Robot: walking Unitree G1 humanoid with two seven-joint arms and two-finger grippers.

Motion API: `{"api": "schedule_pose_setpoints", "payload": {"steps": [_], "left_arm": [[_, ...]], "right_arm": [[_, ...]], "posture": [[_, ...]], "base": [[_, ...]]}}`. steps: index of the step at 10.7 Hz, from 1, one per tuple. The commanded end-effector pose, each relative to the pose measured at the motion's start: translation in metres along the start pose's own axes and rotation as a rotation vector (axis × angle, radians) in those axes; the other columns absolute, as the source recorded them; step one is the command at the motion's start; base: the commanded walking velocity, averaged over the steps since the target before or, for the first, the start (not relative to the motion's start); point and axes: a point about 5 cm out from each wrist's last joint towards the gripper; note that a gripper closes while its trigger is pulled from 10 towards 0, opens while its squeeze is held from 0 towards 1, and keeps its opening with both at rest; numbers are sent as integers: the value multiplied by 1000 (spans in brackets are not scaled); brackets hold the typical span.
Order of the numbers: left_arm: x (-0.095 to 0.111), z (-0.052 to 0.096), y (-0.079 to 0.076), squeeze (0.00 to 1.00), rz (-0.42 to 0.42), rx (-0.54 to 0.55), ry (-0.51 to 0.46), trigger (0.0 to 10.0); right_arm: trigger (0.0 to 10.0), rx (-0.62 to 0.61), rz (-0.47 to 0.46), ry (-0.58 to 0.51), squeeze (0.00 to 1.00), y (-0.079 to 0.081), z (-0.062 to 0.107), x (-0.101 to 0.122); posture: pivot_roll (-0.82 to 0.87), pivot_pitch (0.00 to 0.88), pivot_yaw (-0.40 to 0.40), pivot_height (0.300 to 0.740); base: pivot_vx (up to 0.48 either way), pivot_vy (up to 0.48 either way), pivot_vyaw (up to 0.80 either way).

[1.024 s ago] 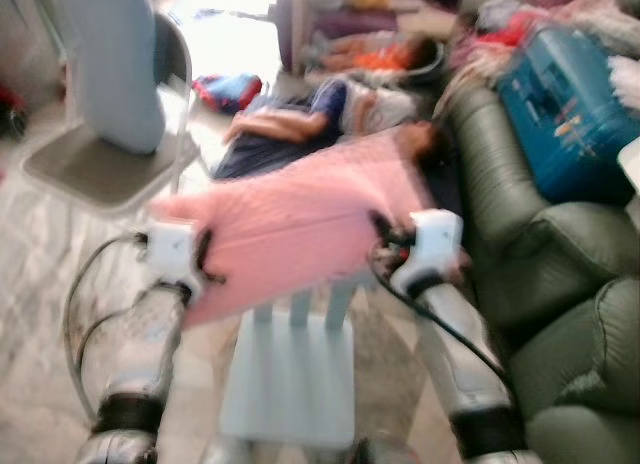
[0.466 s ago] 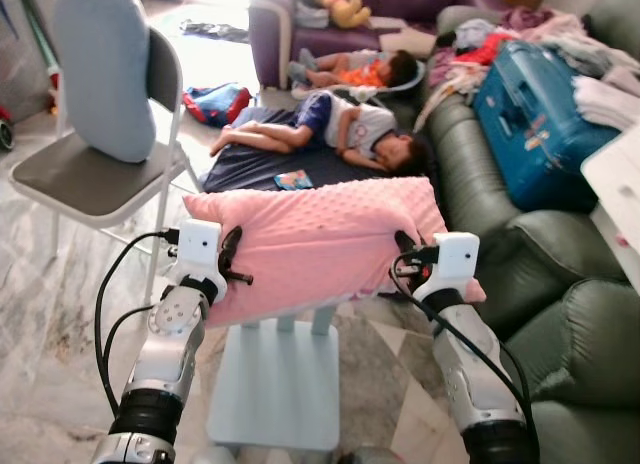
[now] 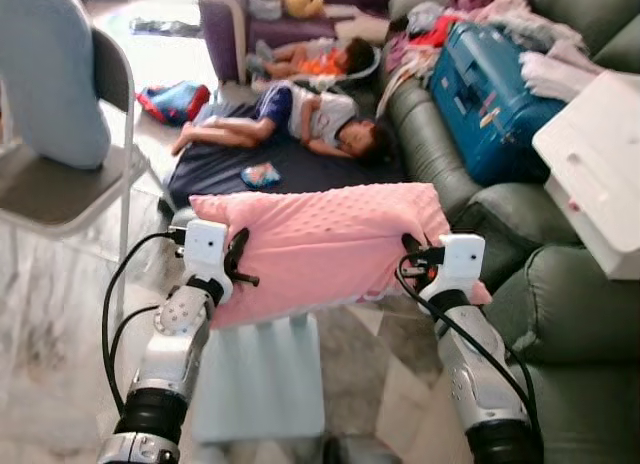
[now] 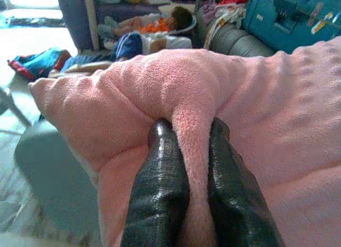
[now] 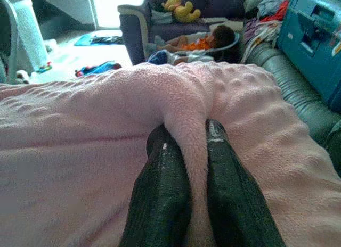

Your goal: Move the pillow to the sofa

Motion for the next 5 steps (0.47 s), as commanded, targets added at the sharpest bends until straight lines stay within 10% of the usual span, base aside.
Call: {"api": "schedule_pose_setpoints", "payload": {"steps": [1, 5], "left_arm": [[4, 0, 2, 0, 0, 8, -8, 10000], [2, 0, 0, 0, 4, 7, 5, 10000]], "right_arm": [[10000, -22, 3, -9, 0, -7, -1, 3], [10000, -25, 8, -6, 0, -8, -2, 3]], "posture": [[-36, 13, -78, 740], [-39, 12, -79, 740]], "base": [[-311, 0, 0], [-366, 0, 0]]}}
Point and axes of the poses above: a point about 5 cm out from each wrist's last joint towards the gripper, its own z axis pointing back from the gripper into the wrist, its own x axis along the axis of the wrist's last joint, y = z × x, and after that the axes turned 3 degrees about z, right-handed
